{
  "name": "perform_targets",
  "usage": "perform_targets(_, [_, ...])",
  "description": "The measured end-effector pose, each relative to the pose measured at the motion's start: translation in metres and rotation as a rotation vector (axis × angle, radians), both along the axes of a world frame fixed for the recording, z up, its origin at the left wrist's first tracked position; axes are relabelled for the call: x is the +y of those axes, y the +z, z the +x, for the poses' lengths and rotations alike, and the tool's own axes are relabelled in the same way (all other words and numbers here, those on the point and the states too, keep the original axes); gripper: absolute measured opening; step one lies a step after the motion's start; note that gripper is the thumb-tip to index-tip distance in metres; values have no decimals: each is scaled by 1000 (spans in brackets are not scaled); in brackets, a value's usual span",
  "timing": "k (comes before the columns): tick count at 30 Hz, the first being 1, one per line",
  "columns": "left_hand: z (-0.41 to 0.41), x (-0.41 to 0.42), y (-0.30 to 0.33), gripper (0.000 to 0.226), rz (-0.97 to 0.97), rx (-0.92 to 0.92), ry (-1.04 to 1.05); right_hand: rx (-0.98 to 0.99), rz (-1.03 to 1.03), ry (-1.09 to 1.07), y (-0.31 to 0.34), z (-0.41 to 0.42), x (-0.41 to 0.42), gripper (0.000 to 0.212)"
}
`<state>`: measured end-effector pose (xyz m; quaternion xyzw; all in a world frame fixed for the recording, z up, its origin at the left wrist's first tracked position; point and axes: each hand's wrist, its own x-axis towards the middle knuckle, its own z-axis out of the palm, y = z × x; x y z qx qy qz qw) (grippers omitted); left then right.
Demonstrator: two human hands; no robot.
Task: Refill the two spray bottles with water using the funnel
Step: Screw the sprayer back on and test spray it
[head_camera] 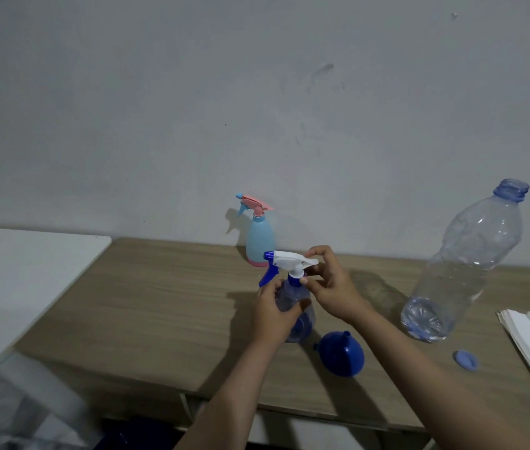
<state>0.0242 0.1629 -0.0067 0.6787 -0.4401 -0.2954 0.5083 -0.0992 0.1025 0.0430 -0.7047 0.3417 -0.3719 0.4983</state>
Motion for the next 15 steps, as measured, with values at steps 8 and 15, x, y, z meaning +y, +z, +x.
perform_targets(8, [1,-1,-2,39,-29,-54,-8,-3,28,-29,-4,-2,-6,53])
perform_targets(15, [2,-1,-3,38,-55,-17,-11,87,5,-19,-13,1,-8,28])
